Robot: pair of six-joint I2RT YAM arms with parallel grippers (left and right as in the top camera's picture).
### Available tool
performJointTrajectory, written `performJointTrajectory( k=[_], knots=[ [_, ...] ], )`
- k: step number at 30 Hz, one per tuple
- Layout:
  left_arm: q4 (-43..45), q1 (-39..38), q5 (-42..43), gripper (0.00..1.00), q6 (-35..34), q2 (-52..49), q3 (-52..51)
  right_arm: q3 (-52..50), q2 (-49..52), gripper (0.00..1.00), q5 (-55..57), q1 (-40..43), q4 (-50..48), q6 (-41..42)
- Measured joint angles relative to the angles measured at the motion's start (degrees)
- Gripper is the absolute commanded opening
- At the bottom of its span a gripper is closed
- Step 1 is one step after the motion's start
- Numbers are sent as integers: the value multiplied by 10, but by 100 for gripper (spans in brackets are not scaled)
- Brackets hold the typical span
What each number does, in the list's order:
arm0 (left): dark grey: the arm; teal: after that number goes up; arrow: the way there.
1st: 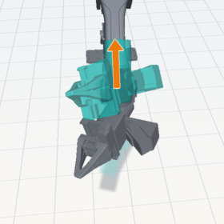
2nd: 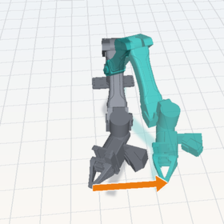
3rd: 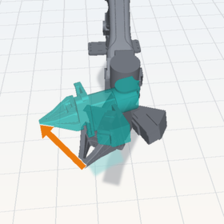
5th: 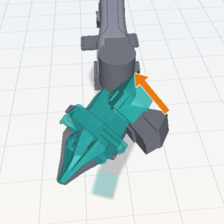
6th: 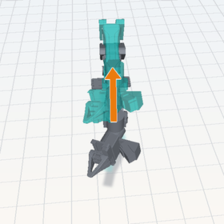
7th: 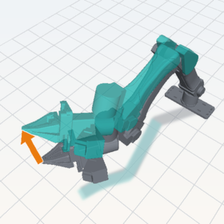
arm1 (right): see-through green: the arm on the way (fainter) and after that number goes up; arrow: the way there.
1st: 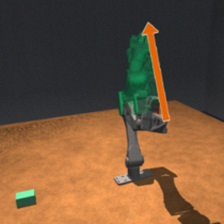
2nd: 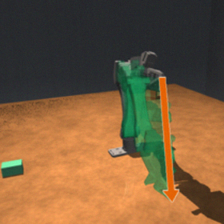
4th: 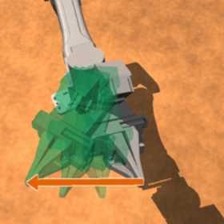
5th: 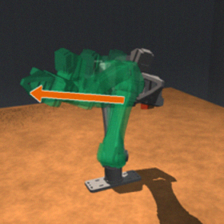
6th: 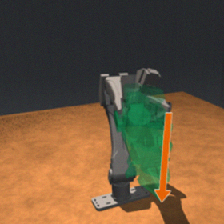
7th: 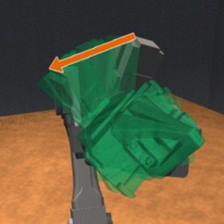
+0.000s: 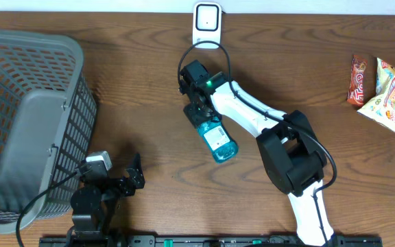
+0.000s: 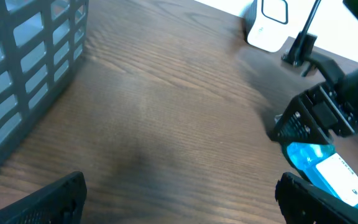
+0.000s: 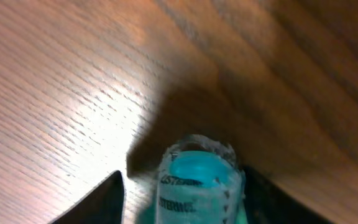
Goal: Scan the item barcode
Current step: 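Lift the bottle upright and carry it toward the scanner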
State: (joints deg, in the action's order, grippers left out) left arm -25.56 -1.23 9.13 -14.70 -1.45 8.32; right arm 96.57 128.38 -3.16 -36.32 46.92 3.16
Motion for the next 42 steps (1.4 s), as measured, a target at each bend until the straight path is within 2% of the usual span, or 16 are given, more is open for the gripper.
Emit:
performJointTrajectory(
  k=[1,3,7,15,17,18,19,20,24,27,35,39,42],
  knots=[
    [0,0,0,98,0,0,0,1,0,33,2,0,2,-2],
    [0,0,0,98,0,0,0,1,1,25,6,0,7,-4],
    [0,0,0,98,0,0,0,12,4,2,8,0,24,-5],
    [0,0,0,98,0,0,0,148,8,1,15,10,102,-3],
    [0,0,0,98,0,0,0,175,23,4,21,12,116,-3],
    [0,0,0,98,0,0,0,187,28,18,26,12,121,-2],
    [0,0,0,98,0,0,0,197,31,41,29,12,127,2],
    [0,0,0,98,0,0,0,203,32,48,30,12,135,3],
    [0,0,0,98,0,0,0,217,32,47,32,11,205,3],
    [0,0,0,98,0,0,0,203,32,51,32,11,231,2],
    [0,0,0,98,0,0,0,92,30,52,34,-6,155,-14],
    [0,0,0,98,0,0,0,63,32,53,38,-12,146,-16],
    [0,0,0,98,0,0,0,63,32,46,39,-16,139,-20]
  ],
)
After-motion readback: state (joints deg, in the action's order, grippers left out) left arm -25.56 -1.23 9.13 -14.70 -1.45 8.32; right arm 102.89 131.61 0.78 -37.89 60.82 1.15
